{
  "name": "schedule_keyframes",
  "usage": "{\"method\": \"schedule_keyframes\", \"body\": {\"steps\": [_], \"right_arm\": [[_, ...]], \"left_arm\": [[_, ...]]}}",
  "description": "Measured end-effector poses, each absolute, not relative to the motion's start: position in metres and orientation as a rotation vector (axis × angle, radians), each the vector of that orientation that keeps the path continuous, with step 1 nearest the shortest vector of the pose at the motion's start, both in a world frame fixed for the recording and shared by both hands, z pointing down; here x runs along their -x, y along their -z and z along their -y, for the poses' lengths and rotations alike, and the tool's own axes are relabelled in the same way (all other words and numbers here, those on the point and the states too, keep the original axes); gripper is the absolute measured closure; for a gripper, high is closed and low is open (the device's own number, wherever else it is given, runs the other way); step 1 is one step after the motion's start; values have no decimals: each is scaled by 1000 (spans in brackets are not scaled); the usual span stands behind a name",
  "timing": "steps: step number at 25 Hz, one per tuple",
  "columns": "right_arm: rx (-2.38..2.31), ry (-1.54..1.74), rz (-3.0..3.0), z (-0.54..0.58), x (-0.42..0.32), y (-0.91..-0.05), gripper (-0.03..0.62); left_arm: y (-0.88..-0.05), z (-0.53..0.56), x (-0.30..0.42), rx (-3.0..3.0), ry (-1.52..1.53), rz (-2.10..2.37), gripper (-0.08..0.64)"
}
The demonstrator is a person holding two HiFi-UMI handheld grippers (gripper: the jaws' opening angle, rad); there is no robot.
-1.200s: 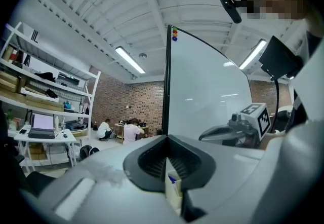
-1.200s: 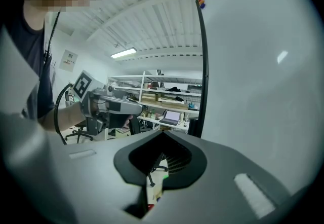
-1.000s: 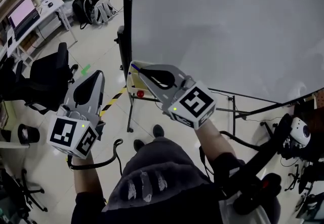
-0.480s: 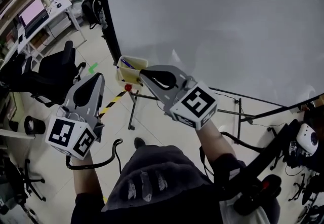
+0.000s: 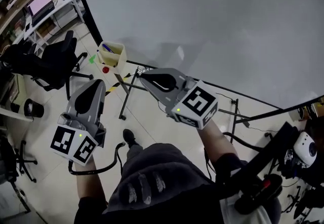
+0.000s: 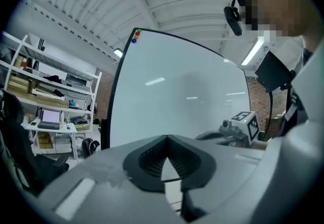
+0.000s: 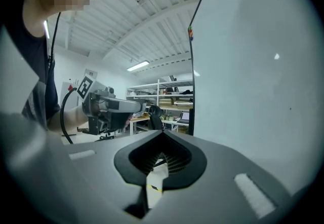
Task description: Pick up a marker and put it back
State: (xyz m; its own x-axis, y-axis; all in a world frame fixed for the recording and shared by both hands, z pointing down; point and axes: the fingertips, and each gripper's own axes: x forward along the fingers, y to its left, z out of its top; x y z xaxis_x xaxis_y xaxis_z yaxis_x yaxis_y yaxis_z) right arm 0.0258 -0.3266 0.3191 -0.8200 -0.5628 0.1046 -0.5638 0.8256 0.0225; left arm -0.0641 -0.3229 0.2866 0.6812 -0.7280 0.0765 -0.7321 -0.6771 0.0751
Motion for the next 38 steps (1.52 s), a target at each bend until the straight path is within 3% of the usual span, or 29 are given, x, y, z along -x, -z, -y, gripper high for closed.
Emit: {"method": "schedule_keyframes", "body": {"steps": [12, 28, 38], "right_arm": [[-704, -112, 2935, 267, -8, -333, 592], [-445, -47, 2881, 77, 103, -352, 592], [-523, 1, 2837, 15, 77, -351, 592]], "left_arm": [[-287, 233, 63, -2726, -88, 1247, 554], [-314, 42, 166, -2580, 41, 1363, 554], [-318, -18, 136, -2634, -5, 1303, 554]]}}
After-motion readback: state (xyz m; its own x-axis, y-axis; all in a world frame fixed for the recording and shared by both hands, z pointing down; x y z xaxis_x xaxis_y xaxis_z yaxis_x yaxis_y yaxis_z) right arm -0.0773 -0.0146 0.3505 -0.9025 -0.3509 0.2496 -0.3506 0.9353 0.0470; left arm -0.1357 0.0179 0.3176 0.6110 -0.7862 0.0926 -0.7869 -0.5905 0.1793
